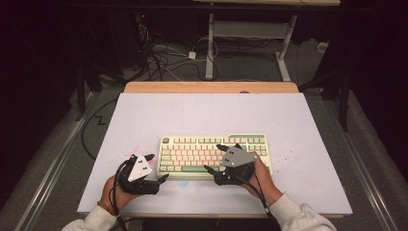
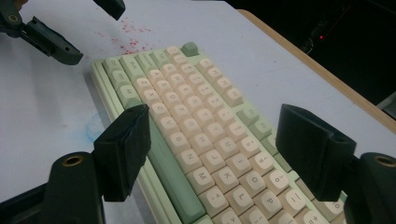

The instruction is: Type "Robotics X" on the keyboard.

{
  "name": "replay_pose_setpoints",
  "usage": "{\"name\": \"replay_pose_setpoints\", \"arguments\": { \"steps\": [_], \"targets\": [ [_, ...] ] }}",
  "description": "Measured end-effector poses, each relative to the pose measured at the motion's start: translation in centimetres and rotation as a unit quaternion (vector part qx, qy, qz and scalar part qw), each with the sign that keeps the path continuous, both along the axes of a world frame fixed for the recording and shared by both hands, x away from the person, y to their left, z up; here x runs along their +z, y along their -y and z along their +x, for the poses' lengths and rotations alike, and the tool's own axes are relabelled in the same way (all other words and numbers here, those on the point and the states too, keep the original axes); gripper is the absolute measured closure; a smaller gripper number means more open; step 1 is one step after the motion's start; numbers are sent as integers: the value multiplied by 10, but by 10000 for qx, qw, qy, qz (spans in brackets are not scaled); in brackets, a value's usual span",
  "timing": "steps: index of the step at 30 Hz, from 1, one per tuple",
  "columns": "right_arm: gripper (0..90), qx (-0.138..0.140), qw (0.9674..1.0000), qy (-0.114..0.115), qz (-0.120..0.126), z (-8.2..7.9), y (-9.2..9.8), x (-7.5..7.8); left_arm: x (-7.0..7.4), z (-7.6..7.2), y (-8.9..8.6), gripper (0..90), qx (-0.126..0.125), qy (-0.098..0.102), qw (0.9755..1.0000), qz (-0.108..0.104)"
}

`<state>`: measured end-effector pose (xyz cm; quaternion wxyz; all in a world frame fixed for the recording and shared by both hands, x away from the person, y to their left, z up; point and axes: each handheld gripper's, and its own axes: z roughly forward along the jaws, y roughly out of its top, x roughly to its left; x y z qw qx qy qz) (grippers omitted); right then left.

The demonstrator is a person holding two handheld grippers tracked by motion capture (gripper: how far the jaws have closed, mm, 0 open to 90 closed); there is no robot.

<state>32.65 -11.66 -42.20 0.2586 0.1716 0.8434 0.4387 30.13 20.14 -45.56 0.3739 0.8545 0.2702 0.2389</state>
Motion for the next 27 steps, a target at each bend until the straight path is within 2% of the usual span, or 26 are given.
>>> {"name": "replay_pose_setpoints", "arguments": {
  "steps": [20, 25, 27],
  "targets": [
    [246, -299, 9994, 191, 51, -11, 41, 3, 2, -2, 3, 201, -18, 61, 10000, -16],
    [329, -412, 9990, 172, 17, -8, 57, 3, 2, -2, 3, 201, -11, 62, 10000, -8],
    [409, -463, 9988, 151, 24, -7, 63, 3, 2, -2, 3, 201, -7, 58, 10000, -7]
  ]
}}
